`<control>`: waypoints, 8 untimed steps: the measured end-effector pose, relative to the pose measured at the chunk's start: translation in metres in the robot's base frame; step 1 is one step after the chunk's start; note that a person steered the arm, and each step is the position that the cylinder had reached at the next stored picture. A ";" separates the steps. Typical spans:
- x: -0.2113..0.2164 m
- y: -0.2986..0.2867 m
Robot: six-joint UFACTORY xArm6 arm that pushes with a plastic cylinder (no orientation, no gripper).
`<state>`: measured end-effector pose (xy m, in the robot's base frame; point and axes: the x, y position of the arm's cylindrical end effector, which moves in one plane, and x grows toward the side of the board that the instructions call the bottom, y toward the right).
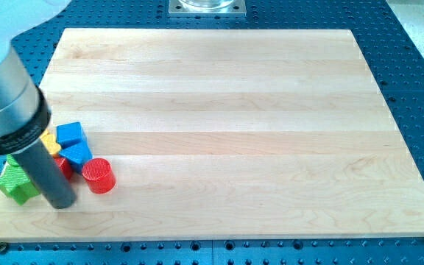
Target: Slightly move the red circle diagonally to the triangle
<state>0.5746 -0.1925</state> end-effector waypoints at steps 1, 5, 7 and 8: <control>-0.001 0.022; -0.049 0.113; -0.035 0.133; -0.013 0.092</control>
<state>0.5611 -0.1007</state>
